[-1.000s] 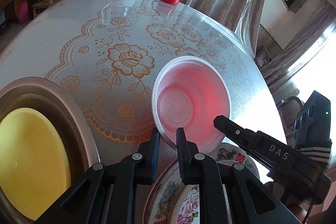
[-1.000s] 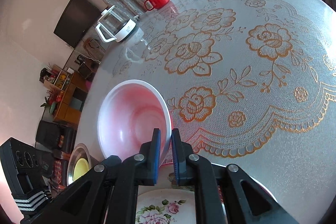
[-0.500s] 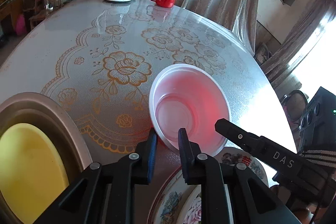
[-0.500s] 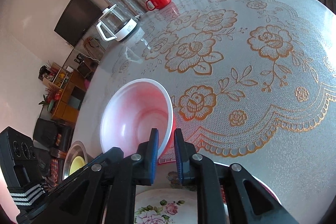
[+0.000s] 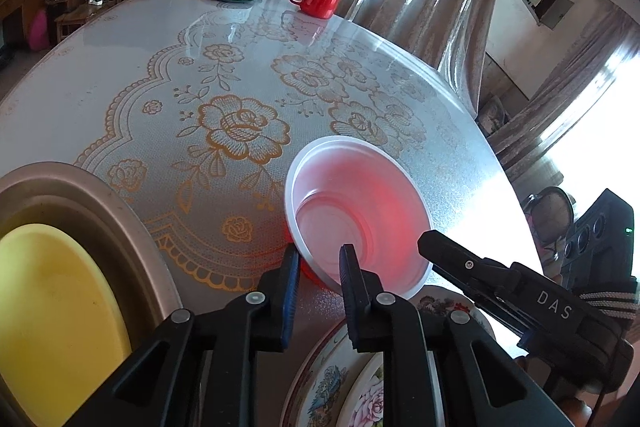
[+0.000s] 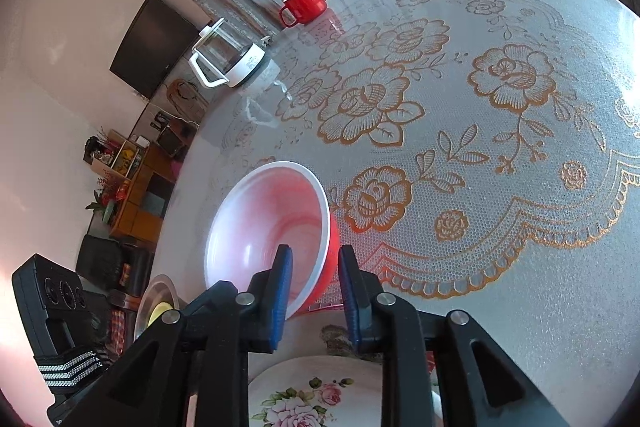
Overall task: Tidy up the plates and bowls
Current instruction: 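Lift the red bowl and carry it toward the steel bowl with both tools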
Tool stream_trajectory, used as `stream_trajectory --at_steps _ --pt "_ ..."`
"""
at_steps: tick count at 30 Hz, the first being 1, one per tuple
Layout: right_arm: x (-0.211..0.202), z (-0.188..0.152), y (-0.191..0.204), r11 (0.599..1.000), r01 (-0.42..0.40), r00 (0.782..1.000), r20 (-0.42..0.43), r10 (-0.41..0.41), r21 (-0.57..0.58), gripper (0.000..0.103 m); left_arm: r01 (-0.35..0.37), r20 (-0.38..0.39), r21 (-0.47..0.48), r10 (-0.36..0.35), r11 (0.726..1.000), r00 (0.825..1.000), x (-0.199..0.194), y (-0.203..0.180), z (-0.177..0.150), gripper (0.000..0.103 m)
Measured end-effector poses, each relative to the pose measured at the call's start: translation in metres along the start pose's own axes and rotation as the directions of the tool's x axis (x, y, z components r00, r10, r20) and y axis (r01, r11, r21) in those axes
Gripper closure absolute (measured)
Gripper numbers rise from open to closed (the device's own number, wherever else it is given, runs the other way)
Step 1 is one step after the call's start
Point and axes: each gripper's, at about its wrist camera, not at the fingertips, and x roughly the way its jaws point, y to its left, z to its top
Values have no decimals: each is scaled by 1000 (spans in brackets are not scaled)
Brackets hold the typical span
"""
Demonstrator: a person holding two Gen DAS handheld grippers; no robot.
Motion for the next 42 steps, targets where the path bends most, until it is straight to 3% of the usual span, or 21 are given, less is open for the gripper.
stream_trajectory --at_steps 9,11,12,31,42 --pt "0 -3 2 1000 5 1000 7 -5 -2 79 33 9 14 -33 999 999 -3 -3 -2 79" --pt "-1 -5 6 999 24 999 24 -23 -30 90 30 16 35 -31 999 999 -4 -6 -4 79" --pt "-1 -6 7 999 34 999 27 -33 -37 90 28 20 40 -29 999 999 -4 -6 -5 79" --pt "-7 -16 15 999 11 999 44 -10 -31 90 5 106 131 -19 991 994 -32 -22 -20 81" --pt "-8 -17 16 1000 1 999 53 0 -29 91 11 108 131 -26 991 994 -32 -20 -21 81"
